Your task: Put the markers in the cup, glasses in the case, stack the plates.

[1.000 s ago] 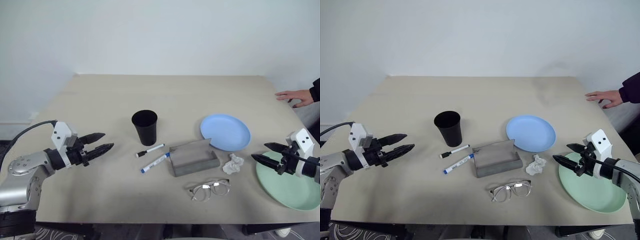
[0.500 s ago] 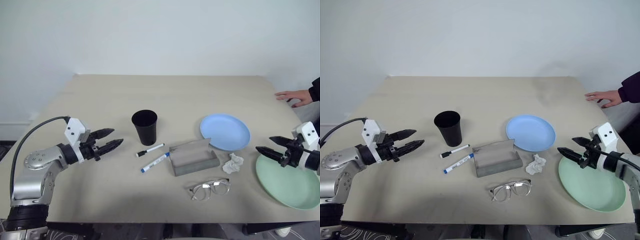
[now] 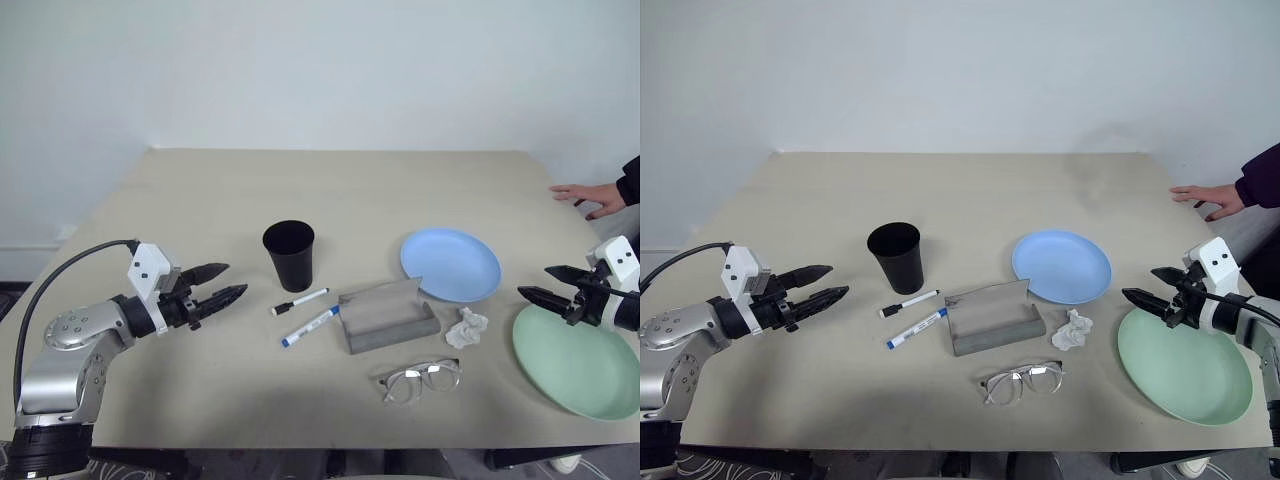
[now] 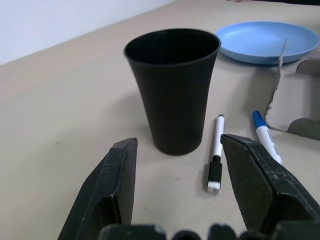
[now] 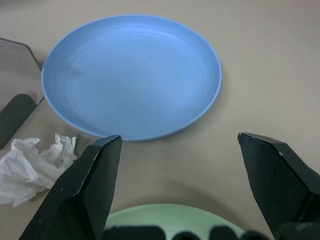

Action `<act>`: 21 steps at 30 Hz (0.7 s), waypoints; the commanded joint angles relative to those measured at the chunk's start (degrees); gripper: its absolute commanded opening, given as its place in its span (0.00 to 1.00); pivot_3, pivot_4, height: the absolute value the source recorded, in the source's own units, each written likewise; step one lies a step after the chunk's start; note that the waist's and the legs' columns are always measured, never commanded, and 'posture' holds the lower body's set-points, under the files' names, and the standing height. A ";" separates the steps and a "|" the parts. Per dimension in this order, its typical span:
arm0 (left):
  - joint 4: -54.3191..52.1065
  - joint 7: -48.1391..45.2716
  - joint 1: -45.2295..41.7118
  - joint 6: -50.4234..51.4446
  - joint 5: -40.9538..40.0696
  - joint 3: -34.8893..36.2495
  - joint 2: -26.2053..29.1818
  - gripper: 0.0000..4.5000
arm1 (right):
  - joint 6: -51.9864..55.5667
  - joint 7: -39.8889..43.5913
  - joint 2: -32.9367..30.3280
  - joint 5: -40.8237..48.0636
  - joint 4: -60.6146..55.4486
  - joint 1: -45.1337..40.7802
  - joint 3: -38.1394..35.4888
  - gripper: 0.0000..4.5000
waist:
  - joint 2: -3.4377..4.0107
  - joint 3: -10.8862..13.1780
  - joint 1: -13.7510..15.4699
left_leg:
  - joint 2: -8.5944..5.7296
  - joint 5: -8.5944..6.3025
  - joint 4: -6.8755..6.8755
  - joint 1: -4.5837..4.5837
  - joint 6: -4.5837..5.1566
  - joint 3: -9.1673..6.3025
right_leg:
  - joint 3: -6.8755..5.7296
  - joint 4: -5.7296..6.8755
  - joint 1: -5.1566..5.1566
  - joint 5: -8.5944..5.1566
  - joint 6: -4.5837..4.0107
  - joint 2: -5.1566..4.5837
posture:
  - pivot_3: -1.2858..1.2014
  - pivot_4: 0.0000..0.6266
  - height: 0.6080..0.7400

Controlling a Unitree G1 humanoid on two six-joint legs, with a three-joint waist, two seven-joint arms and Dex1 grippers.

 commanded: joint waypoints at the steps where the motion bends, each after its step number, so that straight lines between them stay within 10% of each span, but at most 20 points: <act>1: 2.88 -0.36 -2.12 -2.75 0.69 0.70 -0.11 0.62 | 0.37 -1.46 -1.88 -0.17 -0.97 1.71 -3.71 0.90 | 0.00 0.00 0.02 | 0.00 0.00 0.00 0.00 0.00 0.00 | 0.00 0.00 0.01 -0.03 0.05 0.00 | 0.52 0.00 0.90; 21: 18.51 -3.69 -13.34 -11.25 5.25 -4.01 -2.40 0.62 | -0.60 -6.25 -4.04 -1.64 12.27 14.77 -17.68 0.90 | 0.03 -0.01 -0.05 | 0.00 -0.02 -0.04 0.03 0.03 0.05 | 0.03 -0.05 -0.03 -0.07 0.24 -0.05 | 0.52 0.00 0.90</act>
